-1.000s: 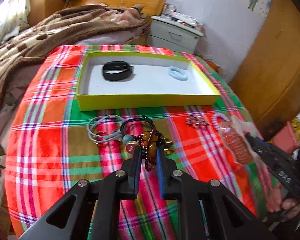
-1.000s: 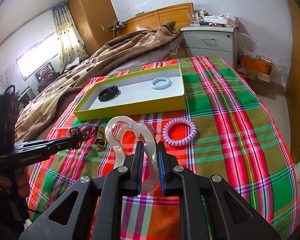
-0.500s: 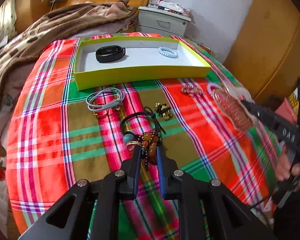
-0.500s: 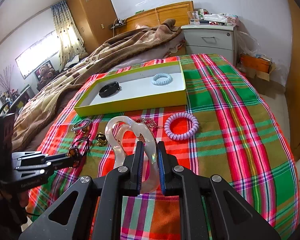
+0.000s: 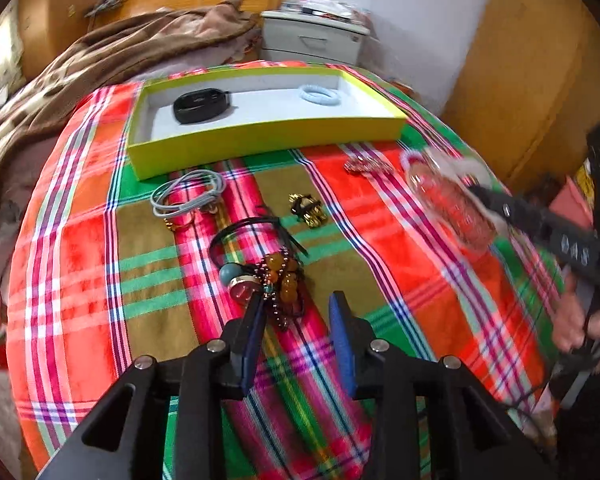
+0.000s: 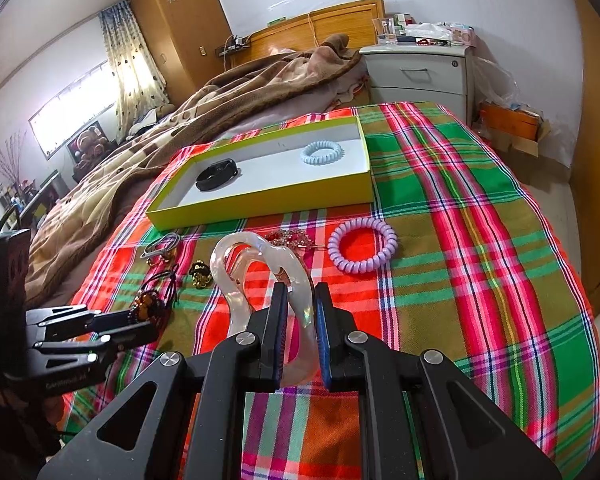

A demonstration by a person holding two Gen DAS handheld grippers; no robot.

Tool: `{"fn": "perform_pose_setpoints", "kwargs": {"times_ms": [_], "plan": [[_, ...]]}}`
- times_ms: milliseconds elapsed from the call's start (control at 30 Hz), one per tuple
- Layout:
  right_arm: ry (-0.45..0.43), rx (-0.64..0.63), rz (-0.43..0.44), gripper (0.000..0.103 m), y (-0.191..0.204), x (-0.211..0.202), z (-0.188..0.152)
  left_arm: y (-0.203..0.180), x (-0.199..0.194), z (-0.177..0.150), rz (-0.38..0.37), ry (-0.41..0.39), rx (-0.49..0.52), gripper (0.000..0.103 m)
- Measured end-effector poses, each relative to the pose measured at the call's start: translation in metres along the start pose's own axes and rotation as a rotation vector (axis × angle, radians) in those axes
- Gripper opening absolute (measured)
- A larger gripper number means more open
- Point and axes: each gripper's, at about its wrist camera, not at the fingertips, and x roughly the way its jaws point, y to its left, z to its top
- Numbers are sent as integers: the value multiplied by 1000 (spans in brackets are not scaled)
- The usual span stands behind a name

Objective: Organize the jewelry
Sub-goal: 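Grasp the amber bead bracelet with the left tool while the right tool holds the claw clip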

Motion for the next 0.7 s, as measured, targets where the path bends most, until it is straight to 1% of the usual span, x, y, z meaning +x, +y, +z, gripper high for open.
{"fn": "perform_pose_setpoints", "kwargs": {"times_ms": [33,67,167,233,467,700], "plan": [[0,1,0,14,0,0,0,1,1,0,-1,0,-11,24],[0,2,0,14,-1,0,0,1,3,1,8,6,-18,14],[-1,5,0,14,-1,0,-1,2,3,-1,12,1,-31,7],[-5,8,-1,14,-1,0,0,2,0,0,26,-13,-31,6],[-8,16,-4,14,-2,0,-1,6,-20,8,6,-99,-23,4],[-14,15,-9,14,0,-2,1,12,-25,18,-5,-126,-37,4]]}}
